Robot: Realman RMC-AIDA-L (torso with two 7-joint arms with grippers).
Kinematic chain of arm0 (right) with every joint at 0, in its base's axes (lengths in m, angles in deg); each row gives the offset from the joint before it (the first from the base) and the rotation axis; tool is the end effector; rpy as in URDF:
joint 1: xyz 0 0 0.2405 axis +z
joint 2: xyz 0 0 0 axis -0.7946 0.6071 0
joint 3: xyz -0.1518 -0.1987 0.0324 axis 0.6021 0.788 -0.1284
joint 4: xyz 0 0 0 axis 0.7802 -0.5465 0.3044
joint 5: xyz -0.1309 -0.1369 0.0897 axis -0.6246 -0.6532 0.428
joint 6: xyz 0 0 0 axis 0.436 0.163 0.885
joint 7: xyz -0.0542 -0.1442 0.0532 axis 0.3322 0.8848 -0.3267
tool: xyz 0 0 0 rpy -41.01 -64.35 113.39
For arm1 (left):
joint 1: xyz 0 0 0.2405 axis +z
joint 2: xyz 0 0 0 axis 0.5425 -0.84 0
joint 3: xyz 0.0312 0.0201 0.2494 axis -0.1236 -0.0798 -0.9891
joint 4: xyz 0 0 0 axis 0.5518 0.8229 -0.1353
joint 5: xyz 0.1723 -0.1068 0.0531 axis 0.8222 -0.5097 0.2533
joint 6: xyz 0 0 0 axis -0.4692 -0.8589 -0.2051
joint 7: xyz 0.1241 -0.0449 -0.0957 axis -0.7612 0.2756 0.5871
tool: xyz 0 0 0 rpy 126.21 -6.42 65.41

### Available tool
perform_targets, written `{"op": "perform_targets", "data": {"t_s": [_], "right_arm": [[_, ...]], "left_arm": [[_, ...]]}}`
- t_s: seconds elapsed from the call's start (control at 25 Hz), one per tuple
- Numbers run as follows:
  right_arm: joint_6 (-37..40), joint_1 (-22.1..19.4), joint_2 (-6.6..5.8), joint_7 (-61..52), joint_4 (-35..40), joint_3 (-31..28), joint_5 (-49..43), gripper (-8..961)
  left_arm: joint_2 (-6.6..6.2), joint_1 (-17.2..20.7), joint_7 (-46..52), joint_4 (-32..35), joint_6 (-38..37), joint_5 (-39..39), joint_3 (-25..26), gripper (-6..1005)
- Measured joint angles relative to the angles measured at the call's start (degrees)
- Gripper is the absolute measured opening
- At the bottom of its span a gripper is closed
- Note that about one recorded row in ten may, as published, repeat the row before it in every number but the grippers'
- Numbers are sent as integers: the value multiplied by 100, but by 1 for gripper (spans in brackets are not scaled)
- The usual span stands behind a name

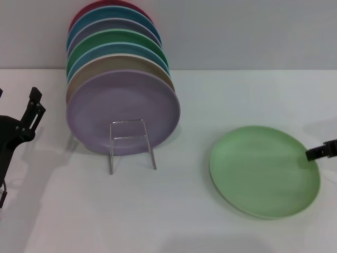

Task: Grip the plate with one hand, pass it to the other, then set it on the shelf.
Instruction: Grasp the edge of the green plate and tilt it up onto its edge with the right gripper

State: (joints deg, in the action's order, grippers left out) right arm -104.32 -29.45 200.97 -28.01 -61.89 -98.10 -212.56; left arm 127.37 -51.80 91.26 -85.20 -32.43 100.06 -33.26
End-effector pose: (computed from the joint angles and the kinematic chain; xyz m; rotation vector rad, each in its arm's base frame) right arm 0.2761 0.3535 0.0586 -2.0630 1.3612 -0.2478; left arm -0.2987 0.3030 -0.0066 -1.5381 -0.4102 -0.9252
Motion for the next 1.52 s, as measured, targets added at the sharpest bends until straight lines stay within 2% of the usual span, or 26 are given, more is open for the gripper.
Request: {"op": "perform_targets", "data": {"t_s": [0.32,0.8,1.52], "right_arm": [[48,199,-7,70,437,-68,-151,565],[392,242,67,-87,1029,-75,14,529],[466,208,75,-294,1072,-76,127,476]], "left_arm": [[0,-3,0,-55,0,-3,0,809],[-7,29,0,-62,-5,18,0,808],[-26,50,0,-4,-80,30,0,807]]}}
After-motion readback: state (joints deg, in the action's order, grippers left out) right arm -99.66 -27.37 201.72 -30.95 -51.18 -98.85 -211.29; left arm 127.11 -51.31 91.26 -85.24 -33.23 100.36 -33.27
